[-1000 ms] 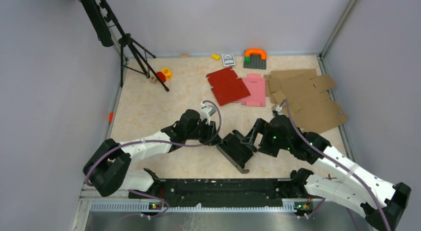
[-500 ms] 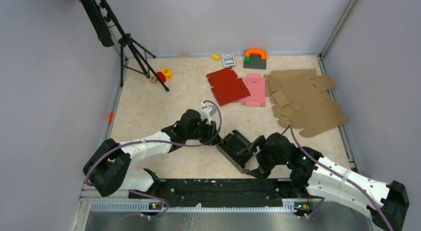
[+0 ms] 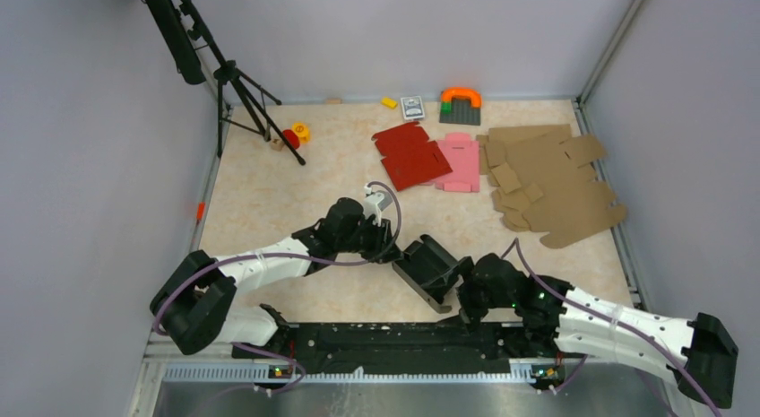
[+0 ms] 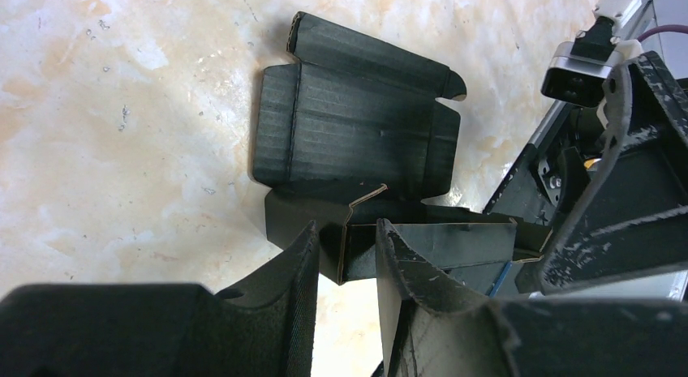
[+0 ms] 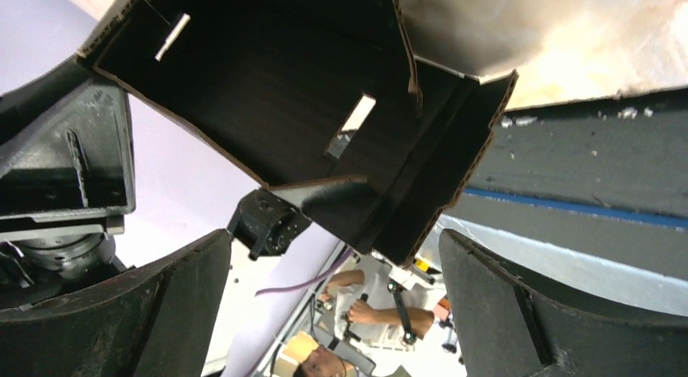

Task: Fold the paper box
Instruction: Fold the paper box at the center of the board.

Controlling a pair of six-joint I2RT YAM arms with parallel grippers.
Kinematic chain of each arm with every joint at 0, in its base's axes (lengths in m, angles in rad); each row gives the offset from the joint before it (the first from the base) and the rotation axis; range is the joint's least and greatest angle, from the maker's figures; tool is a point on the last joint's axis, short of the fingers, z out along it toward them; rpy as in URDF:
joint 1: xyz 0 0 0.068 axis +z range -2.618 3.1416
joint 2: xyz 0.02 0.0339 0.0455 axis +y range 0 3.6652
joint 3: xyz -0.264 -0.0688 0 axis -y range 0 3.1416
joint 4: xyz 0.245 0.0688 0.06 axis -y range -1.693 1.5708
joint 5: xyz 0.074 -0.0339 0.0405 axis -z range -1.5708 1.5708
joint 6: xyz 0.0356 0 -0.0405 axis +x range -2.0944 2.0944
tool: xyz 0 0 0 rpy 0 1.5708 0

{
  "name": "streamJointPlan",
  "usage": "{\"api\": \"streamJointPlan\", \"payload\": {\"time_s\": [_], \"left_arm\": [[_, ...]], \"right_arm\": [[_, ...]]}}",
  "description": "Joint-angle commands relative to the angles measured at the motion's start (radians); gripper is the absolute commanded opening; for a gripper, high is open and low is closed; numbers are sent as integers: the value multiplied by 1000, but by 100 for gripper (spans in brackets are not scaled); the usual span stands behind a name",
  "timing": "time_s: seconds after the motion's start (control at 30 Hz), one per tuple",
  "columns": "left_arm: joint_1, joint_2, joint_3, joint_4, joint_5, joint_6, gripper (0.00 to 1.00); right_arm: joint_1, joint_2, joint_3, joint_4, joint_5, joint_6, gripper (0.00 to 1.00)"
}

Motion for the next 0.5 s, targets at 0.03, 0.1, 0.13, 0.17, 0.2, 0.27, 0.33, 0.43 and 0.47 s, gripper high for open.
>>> {"api": "streamJointPlan", "payload": {"time_s": [0.03,0.1,0.13,0.17,0.2,0.27,0.33,0.43,0.47], "left_arm": [[-10,9,21,-27,-1,20,31],[-12,7,21,-28,2,21,31],[-12,7,21,-28,4,22,31],[-13,7,21,-28,7,24,31],[-14,7,22,-26,12,24,31],[-15,10,24,-22,28,27,31],[-16,14,26,-21,44,30,31],[-18,13,26,-24,55,35,31],[-19,13,27,-27,57,36,31]], "right_arm": [[10,-38,-44,86,106,190,95],[11,-62,-62,77,141,218,94],[10,-72,-73,76,152,230,93],[11,-79,-84,82,163,243,92],[10,-85,-93,91,174,251,92],[12,-90,-106,101,178,264,92],[10,-85,-110,104,178,267,91],[10,-78,-126,121,178,278,85],[10,-78,-132,121,196,283,84]]}}
